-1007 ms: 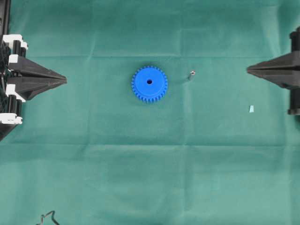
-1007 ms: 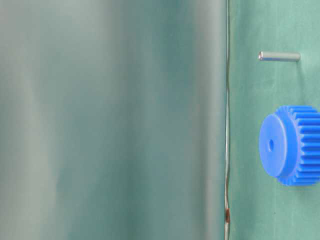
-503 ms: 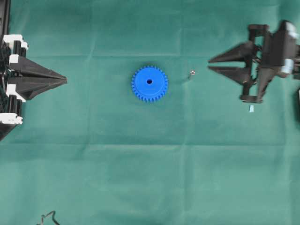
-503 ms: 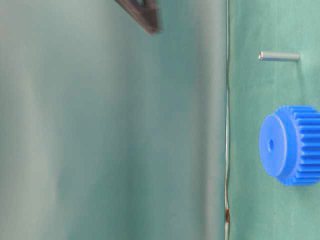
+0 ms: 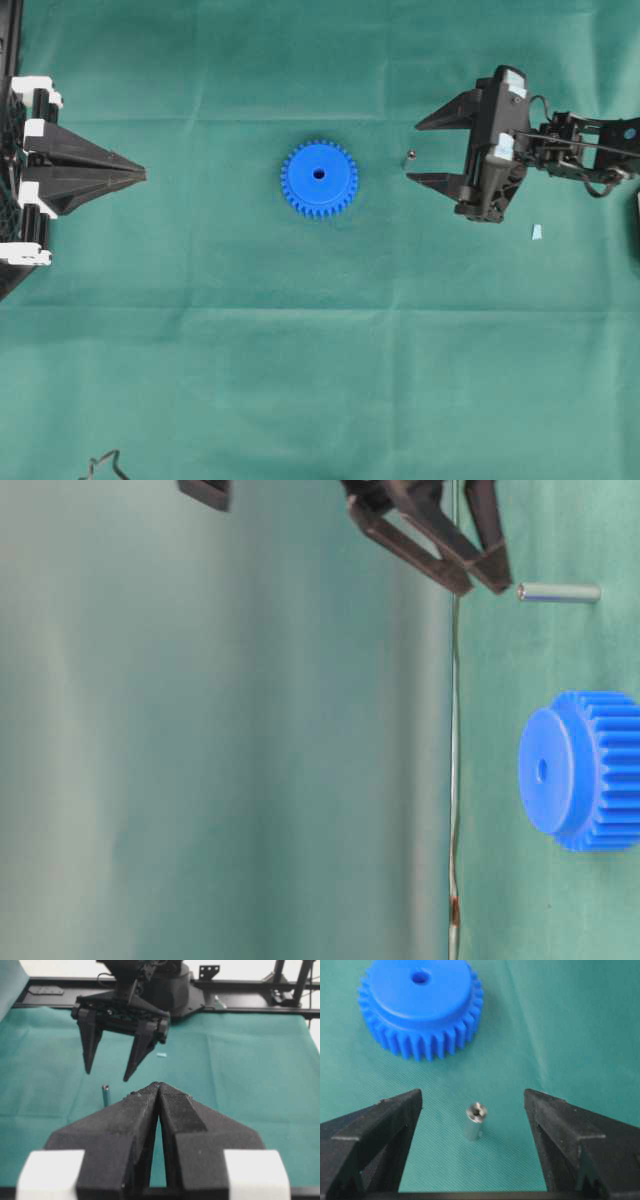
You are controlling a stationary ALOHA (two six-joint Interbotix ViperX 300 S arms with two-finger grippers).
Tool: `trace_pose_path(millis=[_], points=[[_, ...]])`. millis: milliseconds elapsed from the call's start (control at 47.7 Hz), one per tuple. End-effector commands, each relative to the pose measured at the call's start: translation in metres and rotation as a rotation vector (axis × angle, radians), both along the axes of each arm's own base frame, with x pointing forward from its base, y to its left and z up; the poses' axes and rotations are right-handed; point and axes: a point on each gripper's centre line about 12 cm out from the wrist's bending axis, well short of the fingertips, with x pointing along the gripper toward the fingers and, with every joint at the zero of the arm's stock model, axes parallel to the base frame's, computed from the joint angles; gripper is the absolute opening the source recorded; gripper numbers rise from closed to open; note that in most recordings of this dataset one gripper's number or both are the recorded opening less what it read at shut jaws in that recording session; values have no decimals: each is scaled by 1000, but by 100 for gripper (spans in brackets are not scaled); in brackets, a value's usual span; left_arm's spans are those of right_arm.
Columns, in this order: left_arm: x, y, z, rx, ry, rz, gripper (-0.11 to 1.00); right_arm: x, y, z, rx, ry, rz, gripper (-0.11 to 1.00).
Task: Insert the shaft into the center hole of the gear.
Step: 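Move the right gripper left toward the upright silver shaft, then lower the right gripper around the silver shaft and close to grasp it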
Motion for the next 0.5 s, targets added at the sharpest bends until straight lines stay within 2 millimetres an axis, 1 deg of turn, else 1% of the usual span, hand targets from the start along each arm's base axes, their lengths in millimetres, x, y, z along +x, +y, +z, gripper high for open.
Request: trace_pose_path(millis=[0, 105, 273, 440, 482], points=[[3, 0, 8, 4, -17, -2, 0, 7, -5, 6, -8, -36, -13, 85], [3, 0, 7, 3, -15, -2, 0, 9, -5, 4, -6, -28, -13, 84], [2, 0, 8, 4, -17, -2, 0, 9, -5, -2, -2, -9, -13, 80], [3, 0, 7, 3, -15, -2, 0, 13, -6, -10, 5, 15, -13, 74], [2, 0, 7, 3, -15, -2, 0, 14, -5, -11, 7, 21, -10, 70]])
